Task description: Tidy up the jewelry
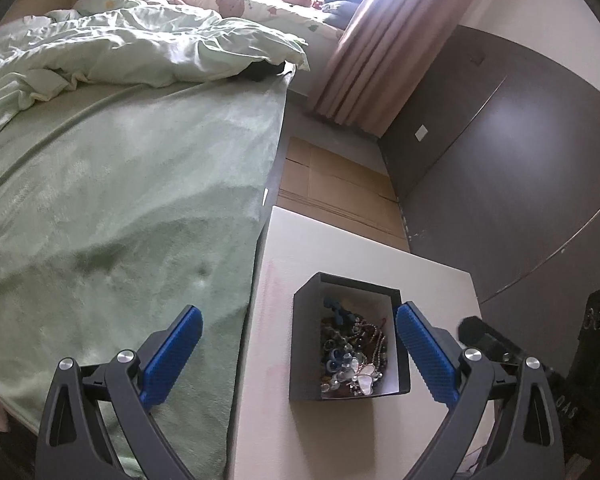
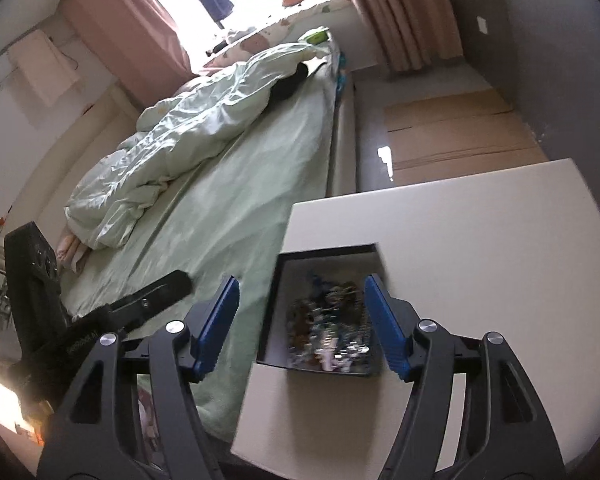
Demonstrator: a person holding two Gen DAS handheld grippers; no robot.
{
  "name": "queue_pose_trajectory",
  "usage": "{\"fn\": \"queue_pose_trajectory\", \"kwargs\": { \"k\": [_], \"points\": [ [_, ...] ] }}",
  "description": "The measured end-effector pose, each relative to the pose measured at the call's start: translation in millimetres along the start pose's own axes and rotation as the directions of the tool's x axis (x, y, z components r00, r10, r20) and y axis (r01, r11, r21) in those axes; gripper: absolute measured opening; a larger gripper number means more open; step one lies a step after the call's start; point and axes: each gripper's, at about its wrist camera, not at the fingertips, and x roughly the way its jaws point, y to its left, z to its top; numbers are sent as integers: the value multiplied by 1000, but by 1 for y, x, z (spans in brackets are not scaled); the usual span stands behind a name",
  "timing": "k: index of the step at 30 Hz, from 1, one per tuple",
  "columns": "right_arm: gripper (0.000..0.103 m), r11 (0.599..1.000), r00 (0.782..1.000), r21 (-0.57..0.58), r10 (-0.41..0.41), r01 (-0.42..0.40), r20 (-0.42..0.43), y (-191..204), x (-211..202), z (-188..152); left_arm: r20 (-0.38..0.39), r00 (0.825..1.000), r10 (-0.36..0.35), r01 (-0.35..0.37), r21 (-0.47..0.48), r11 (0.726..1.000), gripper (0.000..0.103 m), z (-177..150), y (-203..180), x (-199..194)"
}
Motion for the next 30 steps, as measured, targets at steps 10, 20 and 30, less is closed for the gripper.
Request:
{"fn": "queue_pose_trajectory", "kwargs": {
  "k": [10,20,30],
  "points": [
    [71,996,995,5,-92,92,29,-39,-35,1,12,1000,5,-5,77,997,94,-7,-32,-4],
    [83,993,990,32,-113,111,79,-59,-80,-7,33,999,-34,29,138,990,94,-26,-62,-21],
    [98,987,978,28,-162,160,133,-54,-131,-44,105,994,0,-25,235,972,94,-62,-91,-70]
  ]
}}
